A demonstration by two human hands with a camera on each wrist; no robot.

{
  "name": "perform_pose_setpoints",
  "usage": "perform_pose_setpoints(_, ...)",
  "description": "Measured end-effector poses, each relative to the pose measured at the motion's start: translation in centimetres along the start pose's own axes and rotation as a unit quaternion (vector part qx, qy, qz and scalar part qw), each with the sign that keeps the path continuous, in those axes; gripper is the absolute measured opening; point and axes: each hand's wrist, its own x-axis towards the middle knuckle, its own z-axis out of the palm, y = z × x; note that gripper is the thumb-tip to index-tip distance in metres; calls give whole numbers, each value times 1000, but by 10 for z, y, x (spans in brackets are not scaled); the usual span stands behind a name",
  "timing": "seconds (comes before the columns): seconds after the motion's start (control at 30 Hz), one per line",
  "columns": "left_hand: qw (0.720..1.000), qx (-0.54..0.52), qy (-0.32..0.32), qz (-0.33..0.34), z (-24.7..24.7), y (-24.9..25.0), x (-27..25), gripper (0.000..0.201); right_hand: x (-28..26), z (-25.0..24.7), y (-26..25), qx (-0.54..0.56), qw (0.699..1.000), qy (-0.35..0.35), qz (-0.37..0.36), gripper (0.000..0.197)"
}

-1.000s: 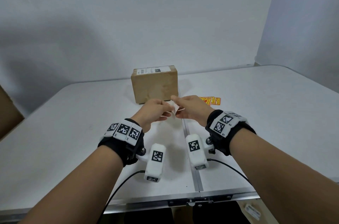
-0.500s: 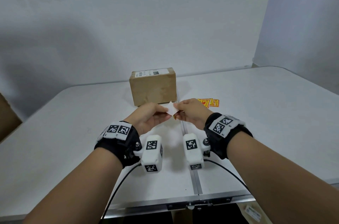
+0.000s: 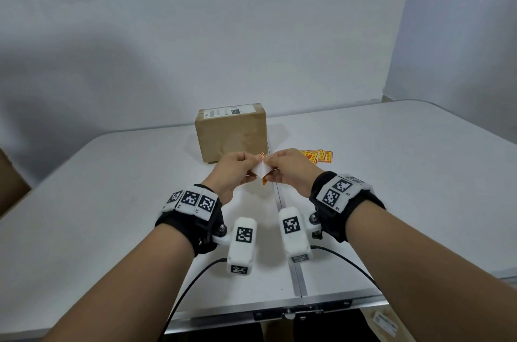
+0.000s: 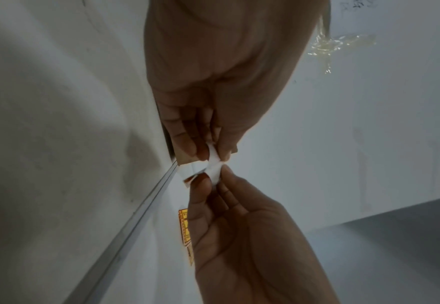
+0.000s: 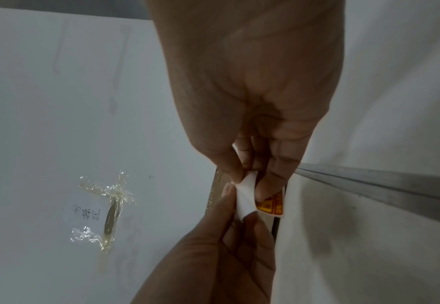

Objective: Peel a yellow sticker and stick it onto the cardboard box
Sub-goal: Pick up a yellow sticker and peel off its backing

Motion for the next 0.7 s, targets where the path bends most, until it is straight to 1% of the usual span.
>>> perform_pose_setpoints(0.1, 1000, -6, 18, 13, 2, -1, -1, 16, -2, 1, 0, 22, 1000, -1, -1, 29)
perform_pose_setpoints(0.2, 999, -23, 43, 17, 2, 1, 0, 15, -3, 2, -2, 60, 998, -4, -3, 21)
perform_pose_setpoints(0.3, 997, -45, 61, 17, 3, 2, 1, 15, -2, 2, -4, 83, 997, -5, -9, 26)
perform_pose_setpoints(0.4, 996, -55, 63, 18, 4, 3, 1, 14, -2, -1, -7, 93, 995, -23, -8, 20)
perform_pose_setpoints(0.47, 998, -19, 48, 23, 3, 4, 0, 15, -4, -4, -9, 91, 995, -36, 3, 18)
perform_pose_setpoints(0.57, 998, 40, 17, 35, 0, 7, -2, 15, -7, -6, -10, 43, 997, -54, 20, 27)
perform_pose_setpoints(0.7, 996, 84, 14, 41, -2, 12, -6, 14, -6, -3, -11, -7, 999, -40, 23, 46)
